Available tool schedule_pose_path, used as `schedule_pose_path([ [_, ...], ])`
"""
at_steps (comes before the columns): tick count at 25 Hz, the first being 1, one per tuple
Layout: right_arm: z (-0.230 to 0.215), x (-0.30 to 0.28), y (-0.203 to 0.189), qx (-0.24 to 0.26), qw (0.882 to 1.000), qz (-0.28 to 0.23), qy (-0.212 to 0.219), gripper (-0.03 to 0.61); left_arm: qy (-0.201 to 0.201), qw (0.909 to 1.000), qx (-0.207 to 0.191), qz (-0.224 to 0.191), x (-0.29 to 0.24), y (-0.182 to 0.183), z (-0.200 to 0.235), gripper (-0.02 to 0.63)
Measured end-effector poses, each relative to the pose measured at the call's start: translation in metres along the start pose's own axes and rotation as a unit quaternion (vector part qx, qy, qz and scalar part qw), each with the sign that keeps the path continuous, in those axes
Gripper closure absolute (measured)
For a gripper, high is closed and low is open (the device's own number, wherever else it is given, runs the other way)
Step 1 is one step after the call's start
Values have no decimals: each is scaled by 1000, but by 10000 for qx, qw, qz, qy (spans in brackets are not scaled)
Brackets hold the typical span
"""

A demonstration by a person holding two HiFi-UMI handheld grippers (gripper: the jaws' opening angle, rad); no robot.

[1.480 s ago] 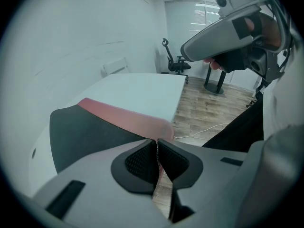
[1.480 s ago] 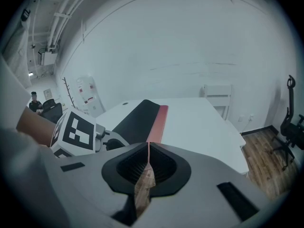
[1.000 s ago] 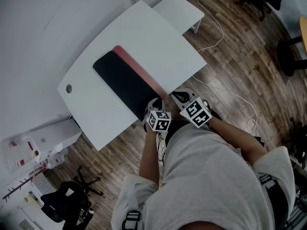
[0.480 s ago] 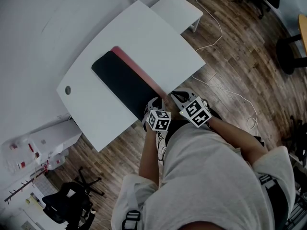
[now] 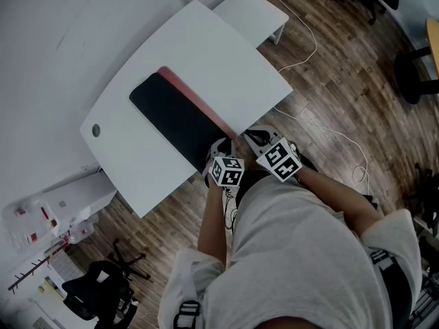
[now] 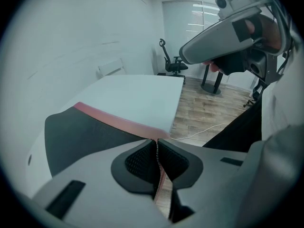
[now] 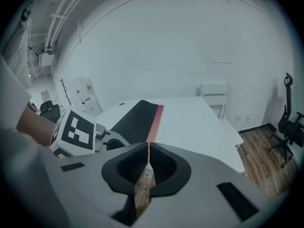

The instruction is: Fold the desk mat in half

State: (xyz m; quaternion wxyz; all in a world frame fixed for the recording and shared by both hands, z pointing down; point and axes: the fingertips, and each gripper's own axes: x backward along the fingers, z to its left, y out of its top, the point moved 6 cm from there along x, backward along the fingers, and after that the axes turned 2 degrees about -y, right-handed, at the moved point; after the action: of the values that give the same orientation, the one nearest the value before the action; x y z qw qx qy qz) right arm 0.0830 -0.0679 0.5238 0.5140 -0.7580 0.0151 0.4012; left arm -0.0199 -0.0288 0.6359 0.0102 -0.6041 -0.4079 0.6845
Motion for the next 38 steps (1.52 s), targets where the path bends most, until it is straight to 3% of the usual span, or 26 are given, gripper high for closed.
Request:
schedule_pose_path([
  [33, -8, 10, -9, -171, 9998, 44, -68, 535, -142, 9998, -154, -32, -5, 23, -8, 571],
  [38, -11, 11, -12, -183, 9998, 21, -38, 536, -145, 9999, -18, -44, -7, 24, -10, 571],
])
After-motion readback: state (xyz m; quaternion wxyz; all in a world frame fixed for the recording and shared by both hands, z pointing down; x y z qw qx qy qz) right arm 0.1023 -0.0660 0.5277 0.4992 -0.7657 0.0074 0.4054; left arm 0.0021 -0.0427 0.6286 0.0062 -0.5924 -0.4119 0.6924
